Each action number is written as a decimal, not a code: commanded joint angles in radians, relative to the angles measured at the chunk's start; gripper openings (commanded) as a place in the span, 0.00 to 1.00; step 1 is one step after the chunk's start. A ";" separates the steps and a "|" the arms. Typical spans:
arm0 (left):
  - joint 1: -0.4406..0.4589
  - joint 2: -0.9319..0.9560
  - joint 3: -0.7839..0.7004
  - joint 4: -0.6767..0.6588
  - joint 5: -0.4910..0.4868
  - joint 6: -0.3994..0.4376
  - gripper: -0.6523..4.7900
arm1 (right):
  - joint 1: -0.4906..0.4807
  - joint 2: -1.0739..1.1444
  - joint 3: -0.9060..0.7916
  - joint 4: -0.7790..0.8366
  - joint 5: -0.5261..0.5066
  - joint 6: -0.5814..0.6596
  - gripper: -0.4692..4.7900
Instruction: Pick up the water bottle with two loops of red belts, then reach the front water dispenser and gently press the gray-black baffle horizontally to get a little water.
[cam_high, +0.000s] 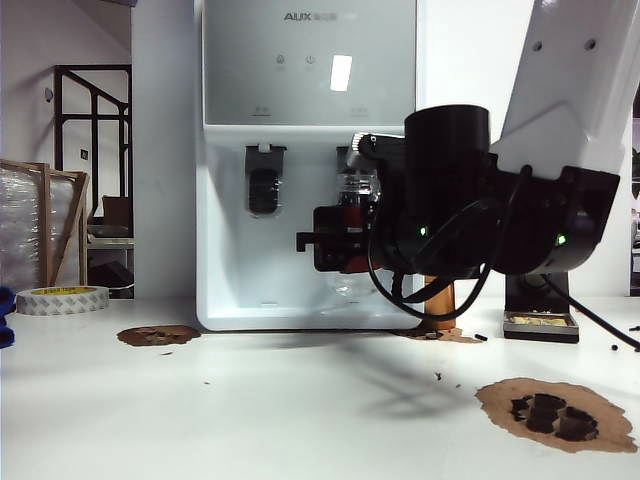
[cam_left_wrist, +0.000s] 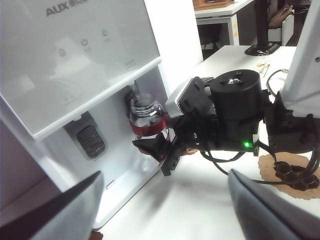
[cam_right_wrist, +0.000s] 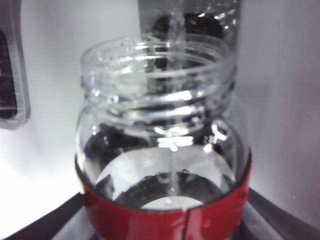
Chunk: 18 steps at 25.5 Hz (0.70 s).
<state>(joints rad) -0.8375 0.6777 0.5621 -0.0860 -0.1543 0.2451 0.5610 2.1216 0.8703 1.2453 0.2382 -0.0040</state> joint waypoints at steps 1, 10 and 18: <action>0.001 0.000 0.006 0.011 0.000 0.005 0.86 | 0.001 -0.006 0.007 0.020 0.003 -0.005 0.38; 0.001 0.001 0.006 0.011 -0.001 0.005 0.86 | 0.052 -0.006 0.000 -0.024 0.048 -0.077 0.38; 0.001 0.001 0.006 0.004 -0.001 0.005 0.86 | 0.057 -0.015 -0.074 0.092 0.056 -0.039 0.38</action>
<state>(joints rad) -0.8375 0.6777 0.5621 -0.0875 -0.1543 0.2451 0.6182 2.1185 0.8169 1.2556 0.2863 -0.0639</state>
